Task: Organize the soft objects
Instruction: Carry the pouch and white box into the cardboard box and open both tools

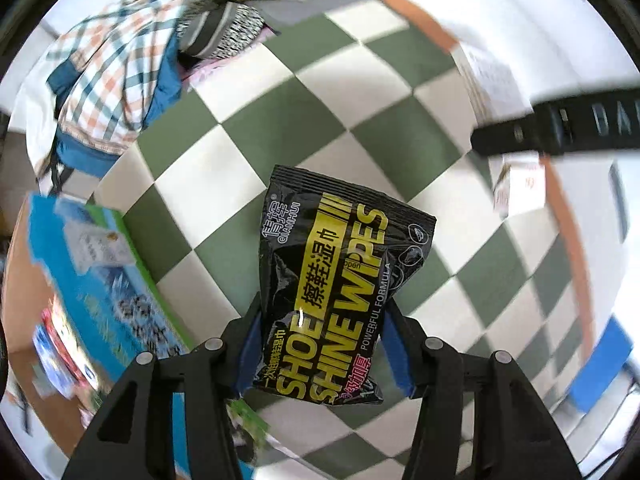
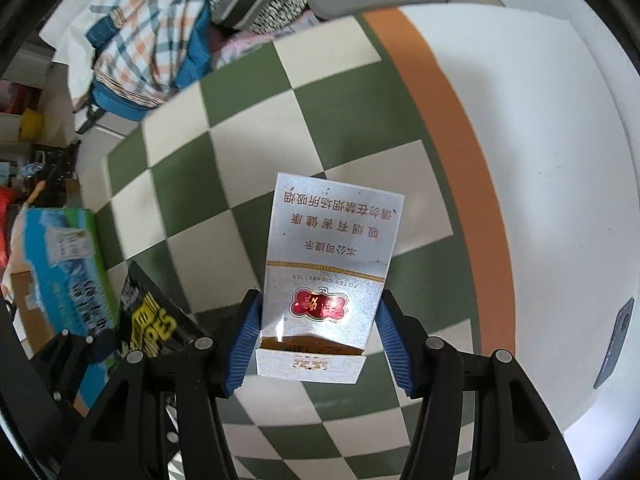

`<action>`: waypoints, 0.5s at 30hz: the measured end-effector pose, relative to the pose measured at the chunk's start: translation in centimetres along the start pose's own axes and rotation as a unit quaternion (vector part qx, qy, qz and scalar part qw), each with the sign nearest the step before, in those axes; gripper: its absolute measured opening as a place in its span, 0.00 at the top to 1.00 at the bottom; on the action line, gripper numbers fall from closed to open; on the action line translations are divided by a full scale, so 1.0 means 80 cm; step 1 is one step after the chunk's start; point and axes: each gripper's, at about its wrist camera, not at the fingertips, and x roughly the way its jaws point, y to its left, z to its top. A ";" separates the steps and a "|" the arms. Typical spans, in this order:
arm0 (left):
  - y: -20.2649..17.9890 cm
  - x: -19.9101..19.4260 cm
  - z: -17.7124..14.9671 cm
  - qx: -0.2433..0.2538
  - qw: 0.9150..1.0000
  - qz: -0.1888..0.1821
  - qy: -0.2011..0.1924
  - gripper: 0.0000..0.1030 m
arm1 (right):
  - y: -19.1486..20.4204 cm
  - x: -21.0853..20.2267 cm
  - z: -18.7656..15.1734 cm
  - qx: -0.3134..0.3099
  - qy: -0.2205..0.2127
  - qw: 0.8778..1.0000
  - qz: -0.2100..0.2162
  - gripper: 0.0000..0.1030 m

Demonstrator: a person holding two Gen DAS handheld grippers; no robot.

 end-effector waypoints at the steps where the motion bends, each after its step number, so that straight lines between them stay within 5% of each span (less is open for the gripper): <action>1: -0.003 -0.008 0.006 -0.008 1.000 -0.004 -0.006 0.51 | 0.001 -0.007 -0.005 -0.002 -0.005 1.000 0.005 0.42; 15: 0.042 -0.148 -0.086 -0.157 0.978 -0.079 -0.111 0.51 | 0.069 -0.134 -0.131 -0.079 -0.070 0.992 0.063 0.42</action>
